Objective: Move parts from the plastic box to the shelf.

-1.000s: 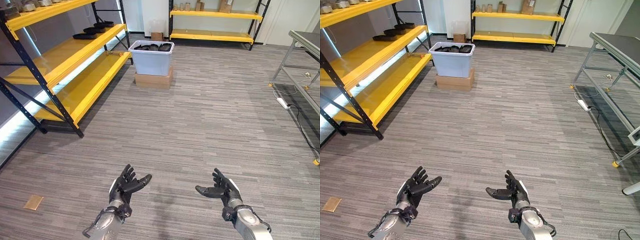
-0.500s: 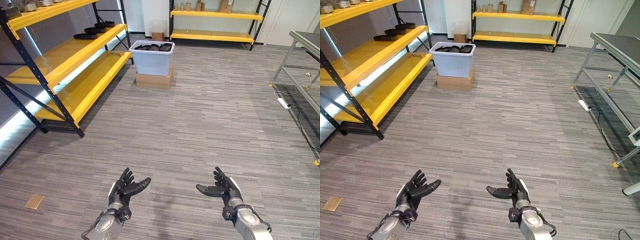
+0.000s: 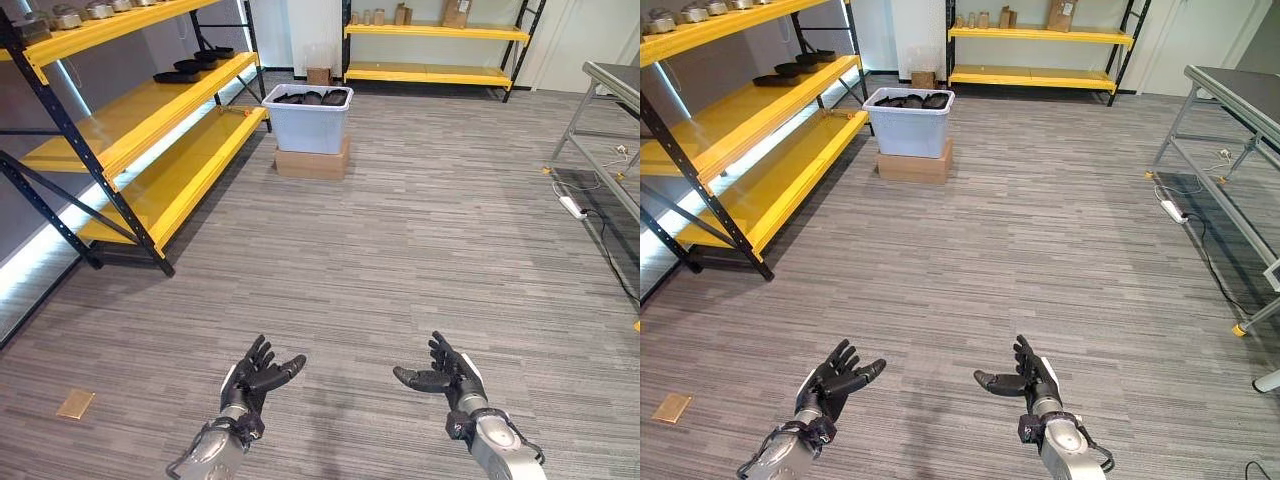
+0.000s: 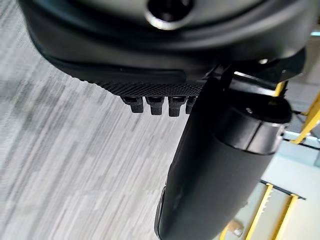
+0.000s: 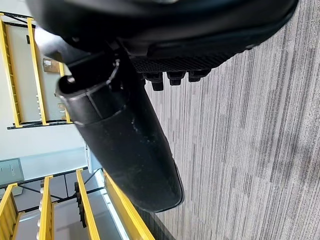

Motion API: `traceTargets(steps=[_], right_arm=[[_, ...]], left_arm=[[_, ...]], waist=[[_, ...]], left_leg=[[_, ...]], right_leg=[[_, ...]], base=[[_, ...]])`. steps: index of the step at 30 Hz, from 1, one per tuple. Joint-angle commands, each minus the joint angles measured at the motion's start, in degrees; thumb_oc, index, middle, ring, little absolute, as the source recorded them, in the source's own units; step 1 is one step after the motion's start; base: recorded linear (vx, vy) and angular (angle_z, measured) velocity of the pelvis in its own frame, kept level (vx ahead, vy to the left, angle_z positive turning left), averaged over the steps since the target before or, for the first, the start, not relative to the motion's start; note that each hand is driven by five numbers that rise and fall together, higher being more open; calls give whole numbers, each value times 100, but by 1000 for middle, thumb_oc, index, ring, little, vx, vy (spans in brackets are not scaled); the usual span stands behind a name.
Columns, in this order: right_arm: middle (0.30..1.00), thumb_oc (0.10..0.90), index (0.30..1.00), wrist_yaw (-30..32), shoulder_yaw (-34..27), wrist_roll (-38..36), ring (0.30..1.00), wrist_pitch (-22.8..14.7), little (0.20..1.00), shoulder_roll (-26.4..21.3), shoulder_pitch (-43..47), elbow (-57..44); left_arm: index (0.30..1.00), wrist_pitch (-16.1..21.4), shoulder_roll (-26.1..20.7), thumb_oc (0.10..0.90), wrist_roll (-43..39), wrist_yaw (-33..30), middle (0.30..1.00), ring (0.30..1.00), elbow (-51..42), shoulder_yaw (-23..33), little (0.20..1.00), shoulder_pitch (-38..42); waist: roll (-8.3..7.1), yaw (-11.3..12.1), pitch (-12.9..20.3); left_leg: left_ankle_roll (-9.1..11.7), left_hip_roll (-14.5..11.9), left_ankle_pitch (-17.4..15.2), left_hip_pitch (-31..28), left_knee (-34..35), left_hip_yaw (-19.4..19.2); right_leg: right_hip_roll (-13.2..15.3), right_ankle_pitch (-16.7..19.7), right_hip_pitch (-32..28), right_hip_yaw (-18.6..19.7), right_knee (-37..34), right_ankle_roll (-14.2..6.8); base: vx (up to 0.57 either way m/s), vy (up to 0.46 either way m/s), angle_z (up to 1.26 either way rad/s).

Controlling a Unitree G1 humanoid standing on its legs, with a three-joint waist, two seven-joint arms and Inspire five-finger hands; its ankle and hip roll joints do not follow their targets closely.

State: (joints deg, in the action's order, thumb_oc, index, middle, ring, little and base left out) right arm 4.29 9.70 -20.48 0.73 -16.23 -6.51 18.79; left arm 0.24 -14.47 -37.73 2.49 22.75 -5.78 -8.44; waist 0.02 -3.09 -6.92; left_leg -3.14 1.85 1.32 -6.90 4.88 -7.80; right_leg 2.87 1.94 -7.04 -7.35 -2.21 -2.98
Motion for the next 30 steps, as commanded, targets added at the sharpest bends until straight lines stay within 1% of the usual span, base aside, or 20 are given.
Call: traceTargets(steps=[1,2,3,4,5,8,9,10,12,14,15,16,19,20,22,23,25,28,29,30], right_arm=[[1000,900,1000,-132,-245,-113,1000,-599,1000,-32,671,-574],[1000,900,1000,-228,-214,-93,1000,-658,1000,-2,707,-605],[1000,900,1000,-275,-178,15,1000,-706,1000,25,716,-636],[1000,900,1000,-282,-133,115,1000,-735,1000,26,728,-658],[1000,900,1000,-280,-113,151,1000,-757,1000,22,730,-641],[1000,900,1000,-229,-126,163,1000,-842,1000,-12,704,-589],[1000,900,1000,-279,-198,-16,1000,-890,1000,-20,631,-549],[1000,900,1000,-395,-294,-104,1000,-982,1000,0,593,-493],[1000,900,1000,-457,-383,-70,1000,-1076,1000,10,508,-476],[1000,900,1000,-469,-451,-48,1000,-1066,1000,5,441,-518],[1000,900,1000,-434,-538,23,1000,-1068,1000,-4,343,-561],[1000,900,1000,-421,-555,35,1000,-1065,1000,-14,313,-575],[1000,900,1000,-285,-576,-31,1000,-1131,1000,-94,225,-537],[1000,900,1000,-261,-571,-16,1000,-1128,1000,-101,228,-534],[1000,900,1000,-144,-520,17,1000,-1044,1000,-94,249,-541],[1000,900,1000,-102,-477,-3,1000,-997,1000,-105,260,-541],[1000,900,1000,-79,-448,22,1000,-990,1000,-130,252,-525],[1000,900,1000,139,-439,29,1000,-850,1000,-190,241,-538],[1000,900,1000,315,-461,88,1000,-830,1000,-233,218,-563],[1000,900,1000,432,-471,296,1000,-895,1000,-263,208,-572]], left_arm=[[1000,392,-191,900,215,366,1000,1000,-182,-44,1000,655],[1000,452,-230,900,184,217,1000,1000,-219,-39,1000,681],[1000,470,-240,900,110,148,1000,1000,-182,-4,1000,732],[1000,560,-247,900,18,134,1000,1000,-89,107,1000,768],[1000,606,-246,900,-2,133,1000,1000,-66,155,1000,764],[1000,628,-247,900,104,209,1000,1000,-58,200,1000,800],[1000,618,-250,900,237,197,1000,1000,-121,185,1000,838],[1000,590,-254,900,267,185,1000,1000,-190,182,1000,820],[1000,563,-245,900,248,202,1000,1000,-227,138,1000,735],[1000,595,-231,900,298,237,1000,1000,-221,96,1000,688],[1000,605,-210,900,358,325,1000,1000,-215,43,1000,629],[1000,616,-201,900,358,353,1000,1000,-213,23,1000,608],[1000,721,-96,900,311,351,1000,1000,-244,-113,1000,512],[1000,738,-77,900,259,345,1000,1000,-244,-122,1000,507],[1000,722,-66,900,118,333,1000,1000,-301,-94,1000,458],[1000,661,-80,900,56,453,1000,1000,-392,-48,1000,386],[1000,612,-57,900,99,534,1000,1000,-445,-31,1000,307],[1000,555,-23,900,167,485,1000,1000,-513,-29,1000,204],[1000,552,-24,900,228,532,1000,1000,-557,-31,1000,169],[1000,533,-34,900,227,551,1000,1000,-609,-38,1000,153]], waist=[[-53,16,-102],[-13,46,-188],[14,75,-245],[66,95,-299],[81,90,-322],[27,-34,-389],[-20,-135,-404],[-55,-176,-437],[-94,-209,-443],[-75,-253,-458],[-68,-314,-476],[-61,-330,-487],[-136,-407,-391],[-153,-411,-368],[-203,-377,-325],[-208,-340,-306],[-179,-342,-274],[-94,-398,-191],[-24,-424,-146],[0,-430,-138]], left_leg=[[-123,66,-469,-192,-70,-175],[-168,97,-467,-137,-122,-171],[-194,141,-478,-111,-160,-159],[-217,201,-520,-119,-197,-142],[-213,229,-549,-166,-194,-140],[-198,350,-631,-381,-113,51],[-194,429,-712,-527,-82,250],[-162,462,-790,-660,-99,389],[-108,501,-876,-779,-167,546],[-93,481,-924,-841,-202,647],[-87,465,-1000,-915,-261,763],[-85,452,-1027,-939,-283,791],[-96,493,-1198,-1036,-363,1003],[-99,510,-1239,-1052,-391,1022],[-106,535,-1356,-1081,-489,995],[-84,510,-1409,-1088,-581,979],[-41,450,-1416,-1124,-643,956],[102,292,-1202,-1211,-752,929],[232,188,-878,-1161,-899,934],[280,154,-749,-1099,-1021,930]], right_leg=[[255,-101,594,-124,1718,-504],[339,-2,829,-252,2299,-538],[484,192,1010,-365,2733,-561],[602,358,1308,-455,3395,-591],[578,425,1430,-462,3516,-603],[262,469,1645,-345,3083,-653],[65,560,1886,-251,2360,-646],[65,643,1956,-336,1644,-674],[119,834,2059,-282,811,-720],[104,891,2107,-160,511,-729],[104,946,2197,57,287,-730],[98,957,2203,100,256,-731],[15,1028,1895,439,-100,-699],[15,1069,1844,469,-96,-694],[41,1110,1785,440,132,-670],[24,1004,1772,350,456,-584],[-60,856,1722,349,607,-467],[-240,635,1624,407,692,-300],[-340,507,1554,414,704,-211],[-372,448,1532,409,715,-174]], base=[[-88,227,-3],[-70,261,-3],[-6,289,-12],[49,250,-9],[98,183,-13],[190,-5,5],[366,-114,59],[426,-141,76],[349,-118,58],[270,-88,29],[295,-92,36],[450,-136,54],[410,-132,67],[405,-152,63],[508,-222,50],[581,-261,39],[479,-204,13],[463,-203,-1],[463,-236,-1],[429,-236,-14]])
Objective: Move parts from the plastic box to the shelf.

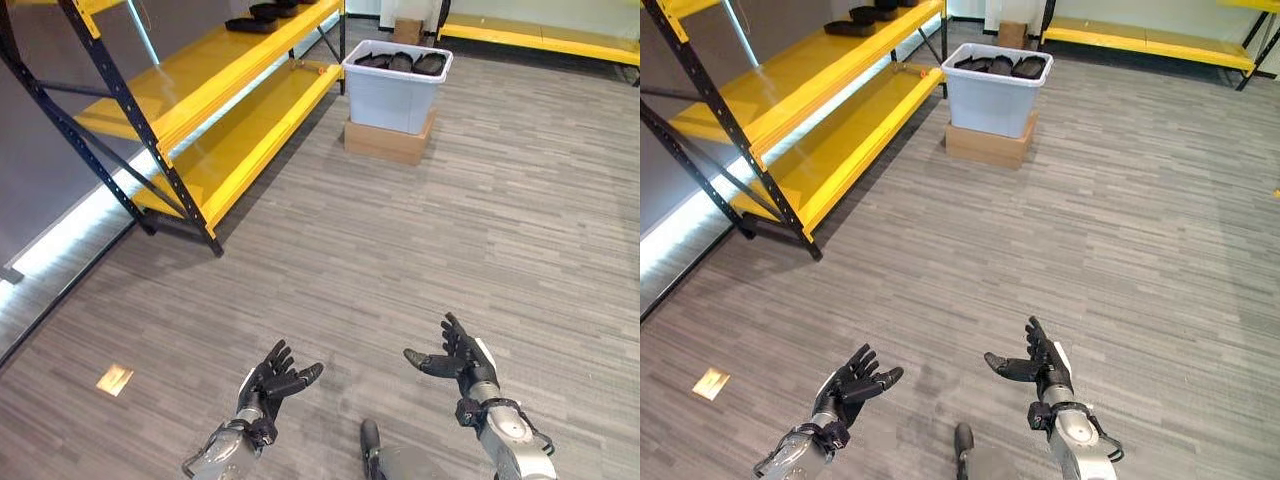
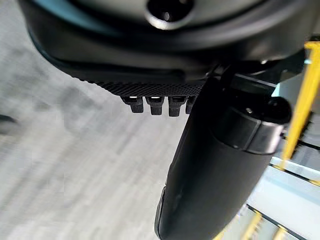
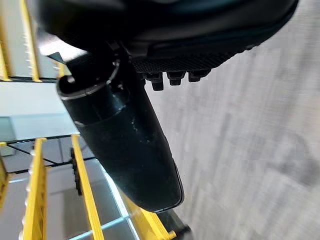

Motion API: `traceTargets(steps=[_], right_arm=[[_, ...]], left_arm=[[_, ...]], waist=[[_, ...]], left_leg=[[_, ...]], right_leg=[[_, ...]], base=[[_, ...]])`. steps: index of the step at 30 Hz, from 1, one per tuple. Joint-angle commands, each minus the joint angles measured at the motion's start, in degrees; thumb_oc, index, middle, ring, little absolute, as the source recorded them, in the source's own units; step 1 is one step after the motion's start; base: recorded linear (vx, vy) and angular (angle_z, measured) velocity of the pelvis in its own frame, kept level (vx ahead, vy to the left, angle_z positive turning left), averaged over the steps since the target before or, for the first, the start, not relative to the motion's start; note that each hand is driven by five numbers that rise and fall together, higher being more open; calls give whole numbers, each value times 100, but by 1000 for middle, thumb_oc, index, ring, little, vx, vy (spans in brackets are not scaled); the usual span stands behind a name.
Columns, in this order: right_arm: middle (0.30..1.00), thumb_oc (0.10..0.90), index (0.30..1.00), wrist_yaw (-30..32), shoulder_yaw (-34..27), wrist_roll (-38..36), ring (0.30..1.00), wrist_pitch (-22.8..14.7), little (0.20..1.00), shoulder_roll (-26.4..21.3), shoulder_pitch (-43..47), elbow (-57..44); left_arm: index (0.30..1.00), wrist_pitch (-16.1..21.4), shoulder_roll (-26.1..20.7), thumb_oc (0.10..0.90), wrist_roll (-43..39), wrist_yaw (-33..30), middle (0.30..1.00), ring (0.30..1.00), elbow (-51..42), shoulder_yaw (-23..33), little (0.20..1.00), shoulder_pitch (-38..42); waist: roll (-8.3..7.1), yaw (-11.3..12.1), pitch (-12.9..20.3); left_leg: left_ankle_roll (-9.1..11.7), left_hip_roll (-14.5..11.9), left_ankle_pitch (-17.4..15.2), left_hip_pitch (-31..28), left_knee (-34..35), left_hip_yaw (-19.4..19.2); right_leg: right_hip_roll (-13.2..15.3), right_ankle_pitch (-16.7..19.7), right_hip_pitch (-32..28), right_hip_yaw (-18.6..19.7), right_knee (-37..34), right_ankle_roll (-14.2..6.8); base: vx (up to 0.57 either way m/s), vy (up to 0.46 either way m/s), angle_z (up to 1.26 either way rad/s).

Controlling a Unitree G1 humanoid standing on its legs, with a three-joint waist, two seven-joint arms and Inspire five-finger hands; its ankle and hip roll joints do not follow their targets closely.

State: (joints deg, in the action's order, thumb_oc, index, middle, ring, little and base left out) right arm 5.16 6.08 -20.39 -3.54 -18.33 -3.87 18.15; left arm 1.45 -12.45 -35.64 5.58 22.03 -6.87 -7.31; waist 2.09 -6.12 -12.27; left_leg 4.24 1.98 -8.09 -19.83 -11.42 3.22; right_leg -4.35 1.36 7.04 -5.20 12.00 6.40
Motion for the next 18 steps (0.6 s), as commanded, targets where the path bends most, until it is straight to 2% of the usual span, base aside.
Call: traceTargets(steps=[1,5,10,13,15,17,18], right_arm=[[1000,900,1000,400,-106,467,1000,-576,1000,-100,-52,-525],[1000,900,1000,498,22,618,1000,-576,1000,-242,43,-786],[1000,900,1000,358,63,593,1000,-526,1000,-295,53,-846],[1000,900,1000,318,72,461,1000,-573,1000,-306,-62,-818],[1000,900,1000,289,65,289,1000,-627,1000,-309,-141,-764],[1000,900,1000,312,98,285,1000,-722,1000,-321,-169,-687],[1000,900,1000,330,130,230,1000,-785,1000,-298,-156,-622]], left_arm=[[1000,420,-233,900,29,287,1000,1000,-568,61,1000,36],[1000,438,-249,900,104,367,1000,1000,-602,-37,1000,153],[1000,551,-256,900,-111,243,1000,1000,-721,-108,1000,402],[1000,604,-247,900,-98,104,1000,1000,-793,-196,1000,485],[1000,633,-228,900,-62,65,1000,1000,-737,-263,1000,510],[1000,621,-207,900,20,126,1000,1000,-707,-302,1000,524],[1000,624,-206,900,59,124,1000,1000,-690,-324,1000,523]], waist=[[-189,-135,391],[-109,-222,336],[-101,-323,301],[-84,-375,382],[-141,-391,441],[-271,-403,432],[-326,-388,401]], left_leg=[[-421,113,309,288,442,-181],[-341,32,654,801,-303,-208],[-291,-45,667,1100,-778,-414],[-140,-30,993,1215,-1298,-429],[-44,55,1281,1480,-2202,-520],[-21,-112,1367,1888,-3330,-922],[-74,-229,1285,2211,-3867,-1095]], right_leg=[[322,435,96,199,-687,-1074],[168,42,33,378,-394,-873],[157,-187,-16,429,-246,-755],[142,-291,-94,379,-271,-639],[190,-296,-227,359,-367,-549],[271,-302,-430,381,-459,-461],[290,-329,-551,405,-486,-422]], base=[[265,-149,-6],[278,-130,-4],[183,-89,-23],[144,-138,-16],[107,-165,-39],[101,-195,-12],[119,-164,-3]])
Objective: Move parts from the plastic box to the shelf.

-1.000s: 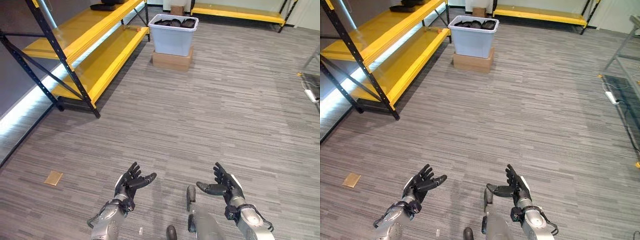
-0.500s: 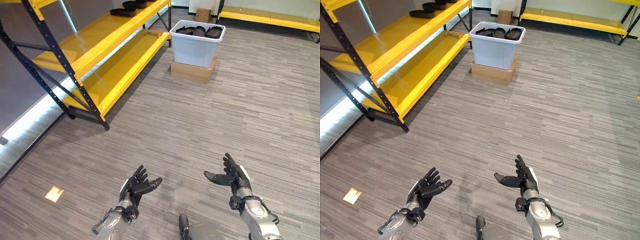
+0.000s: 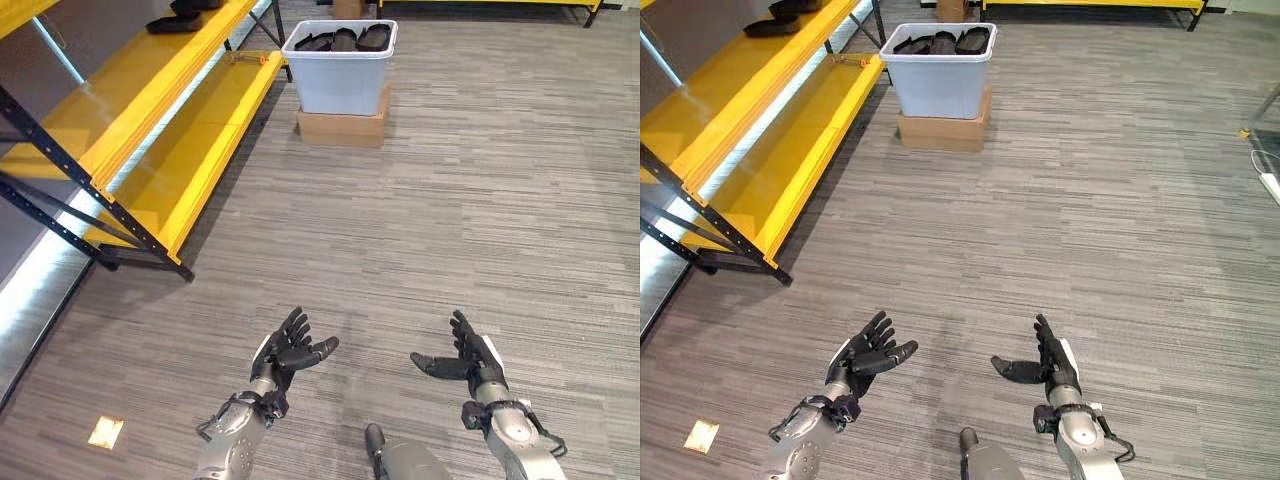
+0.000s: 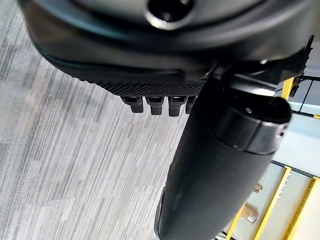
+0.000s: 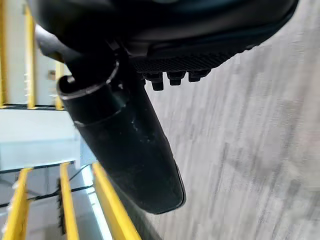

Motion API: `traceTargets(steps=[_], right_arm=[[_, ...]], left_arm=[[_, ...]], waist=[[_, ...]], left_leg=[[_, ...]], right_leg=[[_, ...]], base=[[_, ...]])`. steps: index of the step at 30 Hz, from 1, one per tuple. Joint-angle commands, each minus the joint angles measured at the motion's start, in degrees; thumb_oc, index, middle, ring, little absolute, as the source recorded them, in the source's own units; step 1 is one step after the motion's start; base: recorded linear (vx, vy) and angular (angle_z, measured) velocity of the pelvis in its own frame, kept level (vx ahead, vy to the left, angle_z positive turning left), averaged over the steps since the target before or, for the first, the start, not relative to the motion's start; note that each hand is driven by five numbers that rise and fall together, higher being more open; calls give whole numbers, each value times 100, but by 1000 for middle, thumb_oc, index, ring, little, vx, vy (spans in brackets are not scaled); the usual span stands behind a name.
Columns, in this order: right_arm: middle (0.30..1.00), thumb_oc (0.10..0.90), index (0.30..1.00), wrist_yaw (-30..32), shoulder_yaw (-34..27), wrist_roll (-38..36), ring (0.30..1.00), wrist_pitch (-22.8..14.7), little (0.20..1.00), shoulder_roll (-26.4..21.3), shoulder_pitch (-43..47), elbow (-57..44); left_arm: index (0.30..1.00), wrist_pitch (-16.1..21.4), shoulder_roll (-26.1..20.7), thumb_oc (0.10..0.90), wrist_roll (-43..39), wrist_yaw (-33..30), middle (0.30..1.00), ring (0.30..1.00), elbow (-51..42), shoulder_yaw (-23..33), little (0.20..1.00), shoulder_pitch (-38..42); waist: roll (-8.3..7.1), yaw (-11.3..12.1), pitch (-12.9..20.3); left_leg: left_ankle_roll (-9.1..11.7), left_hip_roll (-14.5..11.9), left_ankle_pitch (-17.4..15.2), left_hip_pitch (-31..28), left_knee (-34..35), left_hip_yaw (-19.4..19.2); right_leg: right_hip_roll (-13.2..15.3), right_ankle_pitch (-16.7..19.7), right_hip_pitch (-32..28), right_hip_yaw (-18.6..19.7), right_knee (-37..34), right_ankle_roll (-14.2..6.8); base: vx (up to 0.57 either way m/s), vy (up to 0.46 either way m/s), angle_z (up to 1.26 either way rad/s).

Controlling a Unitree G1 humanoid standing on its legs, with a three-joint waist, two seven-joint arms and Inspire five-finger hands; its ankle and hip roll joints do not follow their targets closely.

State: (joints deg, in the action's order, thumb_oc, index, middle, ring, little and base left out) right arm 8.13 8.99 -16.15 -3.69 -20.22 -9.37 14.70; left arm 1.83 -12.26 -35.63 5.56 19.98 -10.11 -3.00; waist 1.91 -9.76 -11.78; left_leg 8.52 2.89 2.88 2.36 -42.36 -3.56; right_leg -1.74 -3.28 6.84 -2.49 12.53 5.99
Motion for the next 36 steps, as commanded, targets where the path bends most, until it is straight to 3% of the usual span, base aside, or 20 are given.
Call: traceTargets(steps=[1,2,3,4,5,7,10,12,17,22,25,28,30,33,36], right_arm=[[1000,900,1000,30,-133,-224,1000,-788,1000,-80,417,-237],[1000,900,1000,29,-121,-236,1000,-790,1000,-65,432,-217],[1000,900,1000,0,-71,-319,1000,-668,1000,2,551,-164],[1000,900,1000,15,-31,-345,1000,-594,1000,23,645,-140],[1000,900,1000,22,59,-347,1000,-571,1000,41,729,-104],[1000,900,1000,-19,140,-415,1000,-484,1000,63,777,-89],[1000,900,1000,-155,231,-359,1000,-425,1000,55,752,-99],[1000,900,1000,-253,297,-330,1000,-377,1000,24,741,-164],[1000,900,1000,-506,282,-447,1000,-267,1000,-47,812,-216],[1000,900,1000,-506,274,-456,1000,-168,1000,17,765,-251],[1000,900,1000,-393,296,-496,1000,-128,1000,191,773,-258],[1000,900,1000,-423,314,-406,1000,-111,1000,296,754,-293],[1000,900,1000,-495,361,-307,1000,-167,1000,406,737,-274],[1000,900,1000,-574,392,-259,1000,-212,1000,456,782,-281],[1000,900,1000,-508,446,-228,1000,-328,1000,482,869,-268]], left_arm=[[1000,616,-232,900,83,93,1000,1000,-449,-10,1000,98],[1000,638,-235,900,81,88,1000,1000,-425,-12,1000,104],[1000,682,-335,900,16,-3,1000,1000,-409,74,1000,123],[1000,716,-373,900,8,-75,1000,1000,-422,146,1000,167],[1000,793,-372,900,43,-174,1000,1000,-420,171,1000,208],[1000,823,-397,900,100,-262,1000,1000,-406,214,1000,232],[1000,654,-423,900,-39,-212,1000,1000,-266,263,1000,292],[1000,634,-410,900,82,-63,1000,1000,-92,225,1000,406],[1000,652,-369,900,69,-137,1000,1000,81,128,1000,365],[1000,632,-418,900,227,1,1000,1000,149,47,1000,408],[1000,540,-510,900,427,-1,1000,1000,99,1,1000,382],[1000,580,-573,900,528,23,1000,1000,79,13,1000,334],[1000,550,-650,900,403,-23,1000,1000,45,97,1000,243],[1000,330,-625,900,229,-69,1000,1000,65,187,1000,132],[1000,442,-573,900,353,-42,1000,1000,191,264,1000,52]], waist=[[-329,3,325],[-329,18,306],[-367,96,213],[-408,181,161],[-389,304,142],[-337,444,165],[-319,546,167],[-291,523,136],[-146,453,106],[-87,371,173],[-66,398,316],[-69,404,367],[-95,454,432],[-117,542,456],[-131,645,484]], left_leg=[[-570,-353,74,218,-812,-503],[-595,-374,19,268,-777,-535],[-794,-513,-287,330,186,-792],[-832,-540,-335,427,1222,-873],[-753,-504,-156,559,2532,-677],[-611,-578,194,707,3678,-364],[-453,-771,589,943,4567,-72],[-415,-888,567,1109,4630,-6],[-379,-943,504,689,4587,66],[-497,-734,243,358,4183,-54],[-660,-562,20,98,4228,-116],[-779,-479,-96,14,4217,-172],[-1002,-303,-258,-72,4212,-185],[-1182,-131,-357,-126,4222,-183],[-1347,25,-453,-140,4184,-140]], right_leg=[[22,111,-627,168,-555,-404],[7,105,-673,186,-566,-418],[-52,42,-878,320,-593,-507],[-67,14,-1038,427,-657,-560],[-106,-45,-1300,582,-813,-649],[-152,-83,-1571,785,-976,-725],[-84,-150,-1852,946,-1056,-797],[-21,-258,-1901,955,-939,-824],[5,-620,-1818,868,-463,-825],[72,-695,-1722,666,-304,-806],[299,-662,-1619,434,-218,-949],[444,-472,-1504,378,-76,-1076],[603,-104,-1346,355,182,-1236],[686,183,-1169,301,501,-1344],[696,367,-1033,270,1010,-1393]], base=[[108,-111,13],[178,-34,12],[201,85,9],[291,238,-2],[258,286,-29],[283,206,-93],[255,130,-81],[247,156,-73],[276,179,-78],[259,166,-53],[339,189,22],[279,178,-9],[255,236,-4],[141,225,0],[78,248,22]])
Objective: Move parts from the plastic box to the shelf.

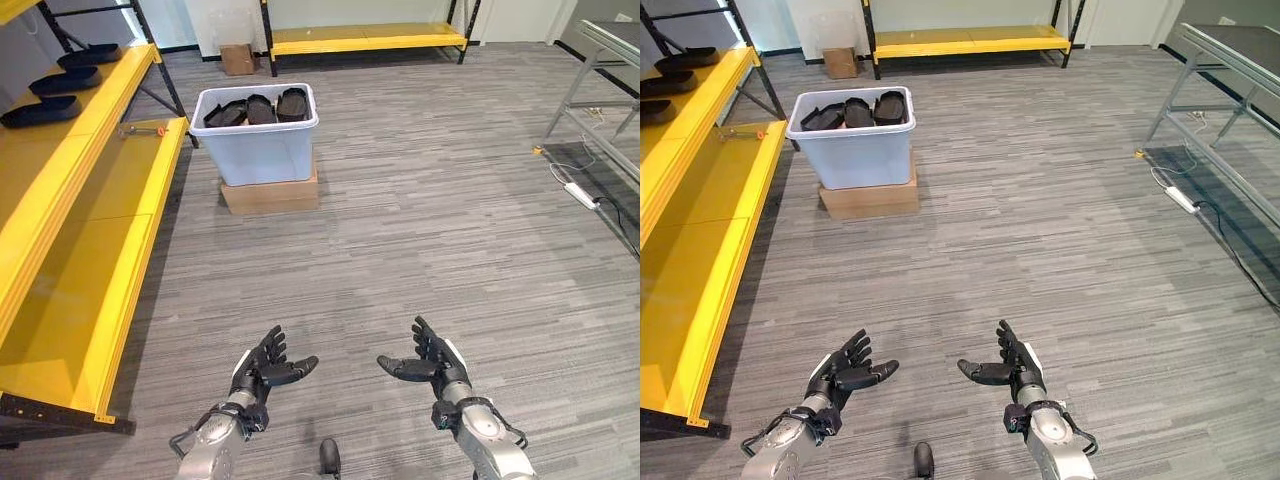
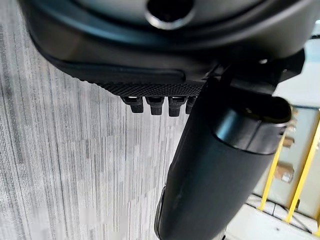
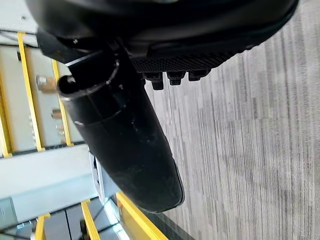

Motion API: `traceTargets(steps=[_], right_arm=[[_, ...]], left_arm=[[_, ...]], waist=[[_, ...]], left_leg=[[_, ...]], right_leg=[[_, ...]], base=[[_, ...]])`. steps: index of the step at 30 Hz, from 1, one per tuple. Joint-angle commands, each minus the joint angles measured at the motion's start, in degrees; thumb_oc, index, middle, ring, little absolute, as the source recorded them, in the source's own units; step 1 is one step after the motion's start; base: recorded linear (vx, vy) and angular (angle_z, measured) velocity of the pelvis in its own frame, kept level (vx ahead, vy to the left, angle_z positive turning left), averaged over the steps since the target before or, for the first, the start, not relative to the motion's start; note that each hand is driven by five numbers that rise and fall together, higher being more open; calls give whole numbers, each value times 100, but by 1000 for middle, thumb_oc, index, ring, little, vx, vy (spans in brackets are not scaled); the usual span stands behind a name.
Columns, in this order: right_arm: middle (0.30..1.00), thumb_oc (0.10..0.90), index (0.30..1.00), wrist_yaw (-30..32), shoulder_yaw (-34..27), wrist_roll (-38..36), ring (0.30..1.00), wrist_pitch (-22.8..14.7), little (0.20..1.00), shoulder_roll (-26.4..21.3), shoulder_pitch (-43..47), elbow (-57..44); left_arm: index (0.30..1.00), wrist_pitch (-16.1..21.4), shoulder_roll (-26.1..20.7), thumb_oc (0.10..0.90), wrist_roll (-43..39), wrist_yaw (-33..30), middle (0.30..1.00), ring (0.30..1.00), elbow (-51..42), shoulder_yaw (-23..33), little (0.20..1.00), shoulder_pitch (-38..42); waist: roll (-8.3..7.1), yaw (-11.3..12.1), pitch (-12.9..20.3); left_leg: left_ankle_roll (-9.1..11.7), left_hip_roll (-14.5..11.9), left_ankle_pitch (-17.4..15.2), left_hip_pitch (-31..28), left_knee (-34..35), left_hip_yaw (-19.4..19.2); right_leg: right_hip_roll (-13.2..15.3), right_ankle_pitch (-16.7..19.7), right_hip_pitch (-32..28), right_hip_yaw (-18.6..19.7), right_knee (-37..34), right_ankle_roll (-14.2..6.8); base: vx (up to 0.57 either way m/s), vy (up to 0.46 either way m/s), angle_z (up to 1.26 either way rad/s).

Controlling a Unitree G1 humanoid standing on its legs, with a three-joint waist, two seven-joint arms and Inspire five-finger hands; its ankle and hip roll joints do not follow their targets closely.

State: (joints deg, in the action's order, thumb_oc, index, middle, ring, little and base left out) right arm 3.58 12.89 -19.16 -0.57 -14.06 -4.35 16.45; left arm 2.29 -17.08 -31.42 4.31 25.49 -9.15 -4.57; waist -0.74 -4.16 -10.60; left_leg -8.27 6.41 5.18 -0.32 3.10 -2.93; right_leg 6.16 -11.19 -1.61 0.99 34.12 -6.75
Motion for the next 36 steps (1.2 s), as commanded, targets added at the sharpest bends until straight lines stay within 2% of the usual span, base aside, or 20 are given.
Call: traceTargets(steps=[1,4,5,6,7,9,11,13,15,18,21,23,26,28,32,36], right_arm=[[1000,900,1000,-3,64,64,1000,-669,1000,-127,383,-437],[1000,900,1000,140,69,57,1000,-668,1000,-87,422,-467],[1000,900,1000,208,103,63,1000,-664,1000,-76,437,-462],[1000,900,1000,201,126,70,1000,-646,1000,-84,461,-453],[1000,900,1000,104,182,124,1000,-643,1000,-101,517,-387],[1000,900,1000,0,190,134,1000,-665,1000,-160,517,-416],[1000,900,1000,-42,106,52,1000,-625,1000,-214,471,-491],[1000,900,1000,-157,6,-87,1000,-631,1000,-281,461,-470],[1000,900,1000,-249,-60,-95,1000,-672,1000,-309,414,-472],[1000,900,1000,-312,-170,-84,1000,-684,1000,-321,333,-456],[1000,900,1000,-298,-176,-69,1000,-710,1000,-311,258,-436],[1000,900,1000,-218,-92,-65,1000,-758,1000,-276,218,-399],[1000,900,1000,-116,13,-46,1000,-693,1000,-211,237,-402],[1000,900,1000,-67,64,-25,1000,-729,1000,-218,257,-385],[1000,900,1000,134,83,-6,1000,-779,1000,-317,398,-357],[1000,900,1000,111,23,7,1000,-714,1000,-365,422,-390]], left_arm=[[1000,416,-90,900,-37,101,1000,1000,-340,169,1000,199],[1000,376,-91,900,-30,80,1000,1000,-324,171,1000,233],[1000,316,-67,900,-66,150,1000,1000,-298,185,1000,245],[1000,300,-50,900,-56,207,1000,1000,-320,182,1000,222],[1000,402,-35,900,-59,166,1000,1000,-343,146,1000,157],[1000,476,-52,900,-313,198,1000,1000,-352,166,1000,108],[1000,383,-110,900,-354,325,1000,1000,-426,243,1000,130],[1000,279,-115,900,-305,335,1000,1000,-541,288,1000,117],[1000,357,-71,900,-273,327,1000,1000,-525,235,1000,55],[1000,512,-49,900,-226,546,1000,1000,-491,158,1000,-72],[1000,596,-34,900,-188,639,1000,1000,-464,84,1000,-160],[1000,618,6,900,-262,661,1000,1000,-399,19,1000,-98],[1000,523,-26,900,-264,634,1000,1000,-481,-4,1000,-123],[1000,462,-33,900,-317,609,1000,1000,-536,-1,1000,-143],[1000,404,-15,900,-256,610,1000,1000,-641,-37,1000,-205],[1000,219,94,900,-623,480,1000,1000,-562,61,1000,-193]], waist=[[115,109,391],[139,180,430],[218,247,424],[273,277,401],[350,265,326],[317,150,222],[199,102,194],[84,31,102],[93,-40,47],[150,-106,-31],[114,-157,-4],[102,-202,60],[76,-153,76],[82,-132,69],[205,-137,91],[253,-174,146]], left_leg=[[281,-268,-705,141,-375,-189],[160,-143,-767,124,-336,-130],[118,-142,-803,69,-313,-162],[108,-163,-805,-1,-266,-188],[129,-203,-816,-170,-162,-185],[202,-198,-808,-389,-35,-93],[253,-124,-869,-524,23,34],[329,-78,-998,-876,144,207],[415,-53,-1065,-1085,190,387],[485,-57,-1139,-1275,190,602],[463,17,-1222,-1344,190,693],[441,63,-1263,-1390,190,850],[415,65,-1326,-1442,153,787],[411,59,-1368,-1424,60,777],[475,-102,-1496,-1412,-148,594],[550,-163,-1561,-1427,-369,492]], right_leg=[[-127,1264,-163,-62,-948,-143],[-214,1774,108,-112,233,-232],[-122,1906,374,-367,1190,-221],[-57,1895,537,-515,1550,-183],[-127,1812,996,-592,1739,-98],[-332,1474,1270,-601,1107,-46],[-366,1438,1340,-682,-558,-51],[-356,1633,1363,-855,-2132,-124],[-395,1866,1586,-855,-2870,-203],[-460,2027,1795,-832,-3452,-263],[-504,2164,1611,-742,-3686,-247],[-496,2304,1555,-511,-3649,-254],[-438,2326,1485,-607,-3415,-254],[-436,2257,1476,-667,-3179,-190],[-501,1754,1514,-859,-2580,106],[-497,1575,1485,-891,-2417,203]], base=[[46,197,29],[51,226,20],[90,308,8],[97,300,-20],[82,145,-37],[92,-8,-41],[147,-118,8],[220,-127,30],[220,-78,52],[211,-50,24],[271,-66,31],[327,-108,57],[375,-144,58],[309,-118,35],[387,-126,-9],[297,-87,6]])
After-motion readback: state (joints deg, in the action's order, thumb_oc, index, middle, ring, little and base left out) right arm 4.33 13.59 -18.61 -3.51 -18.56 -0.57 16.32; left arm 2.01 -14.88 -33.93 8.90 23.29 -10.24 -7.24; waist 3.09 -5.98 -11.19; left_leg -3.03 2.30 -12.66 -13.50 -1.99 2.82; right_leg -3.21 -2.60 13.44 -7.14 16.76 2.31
